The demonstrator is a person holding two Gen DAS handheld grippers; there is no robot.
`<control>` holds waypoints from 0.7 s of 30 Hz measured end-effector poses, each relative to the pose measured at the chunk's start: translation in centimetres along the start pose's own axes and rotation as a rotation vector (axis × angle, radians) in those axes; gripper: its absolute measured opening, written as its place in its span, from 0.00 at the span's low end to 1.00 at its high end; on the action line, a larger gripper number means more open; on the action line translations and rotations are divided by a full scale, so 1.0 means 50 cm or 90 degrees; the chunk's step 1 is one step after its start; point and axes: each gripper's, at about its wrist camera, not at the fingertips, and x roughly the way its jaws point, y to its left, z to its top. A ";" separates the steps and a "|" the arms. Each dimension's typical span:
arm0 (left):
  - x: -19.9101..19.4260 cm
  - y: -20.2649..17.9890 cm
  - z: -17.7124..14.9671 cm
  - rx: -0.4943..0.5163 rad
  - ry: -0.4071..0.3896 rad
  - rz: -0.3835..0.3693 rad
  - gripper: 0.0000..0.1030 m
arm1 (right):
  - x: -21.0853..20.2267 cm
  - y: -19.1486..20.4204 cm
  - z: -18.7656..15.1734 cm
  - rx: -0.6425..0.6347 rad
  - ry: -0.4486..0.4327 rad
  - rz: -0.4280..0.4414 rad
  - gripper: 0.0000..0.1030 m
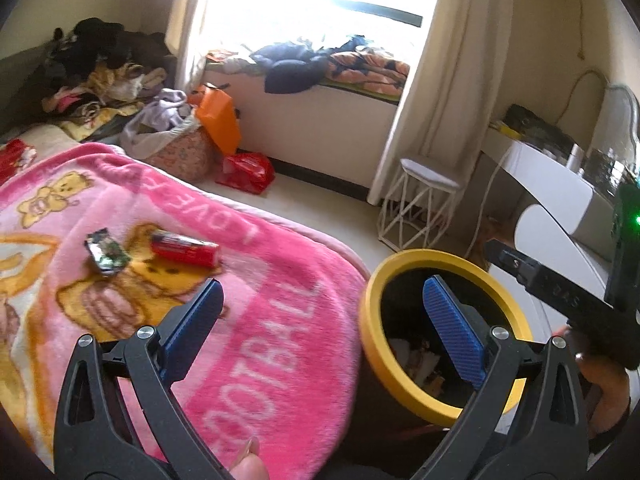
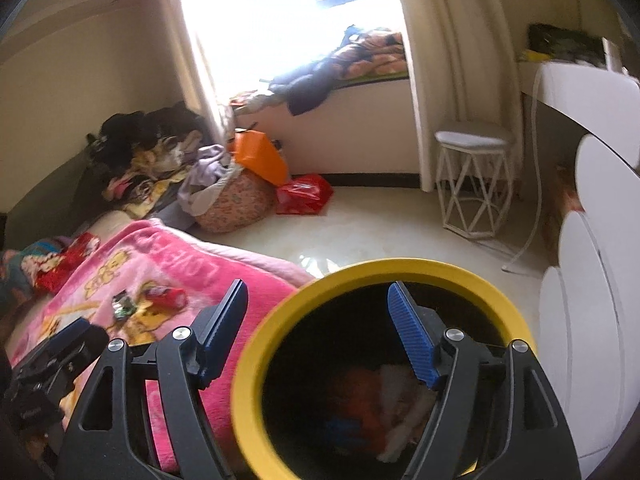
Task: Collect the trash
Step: 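Move both open grippers back over the green wrapper and red can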
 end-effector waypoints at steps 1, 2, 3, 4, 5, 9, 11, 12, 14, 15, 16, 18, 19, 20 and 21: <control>-0.006 0.011 0.002 -0.003 -0.005 0.008 0.89 | 0.000 0.013 0.000 -0.009 -0.001 0.006 0.69; -0.010 0.017 0.003 -0.006 -0.008 0.012 0.90 | 0.001 0.021 0.001 -0.015 -0.001 0.010 0.70; -0.014 0.024 0.004 -0.008 -0.010 0.015 0.90 | 0.001 0.034 0.001 -0.022 -0.002 0.017 0.70; -0.018 0.033 0.006 -0.011 -0.013 0.019 0.90 | 0.002 0.045 0.000 -0.027 -0.003 0.024 0.70; -0.022 0.041 0.008 -0.014 -0.016 0.025 0.89 | 0.002 0.053 -0.001 -0.031 -0.002 0.029 0.71; -0.035 0.077 0.010 -0.032 -0.026 0.040 0.89 | 0.006 0.090 -0.007 -0.056 0.003 0.046 0.71; -0.041 0.096 0.011 -0.042 -0.029 0.048 0.89 | 0.009 0.107 -0.011 -0.069 0.007 0.053 0.71; -0.043 0.106 0.011 -0.047 -0.031 0.052 0.89 | 0.009 0.116 -0.015 -0.075 0.008 0.054 0.71; -0.047 0.122 0.010 -0.057 -0.033 0.059 0.89 | 0.013 0.134 -0.018 -0.086 0.013 0.060 0.71; -0.049 0.130 0.010 -0.062 -0.034 0.064 0.89 | 0.015 0.143 -0.019 -0.090 0.014 0.063 0.72; -0.051 0.138 0.010 -0.066 -0.034 0.068 0.89 | 0.016 0.149 -0.020 -0.094 0.015 0.065 0.72; -0.054 0.153 0.009 -0.075 -0.035 0.075 0.89 | 0.018 0.165 -0.026 -0.107 0.018 0.074 0.74; -0.055 0.162 0.010 -0.080 -0.035 0.079 0.89 | 0.021 0.177 -0.029 -0.115 0.020 0.079 0.74; -0.055 0.171 0.010 -0.084 -0.036 0.085 0.89 | 0.022 0.181 -0.031 -0.120 0.022 0.083 0.74; -0.056 0.181 0.009 -0.088 -0.036 0.089 0.89 | 0.026 0.192 -0.034 -0.128 0.025 0.090 0.74</control>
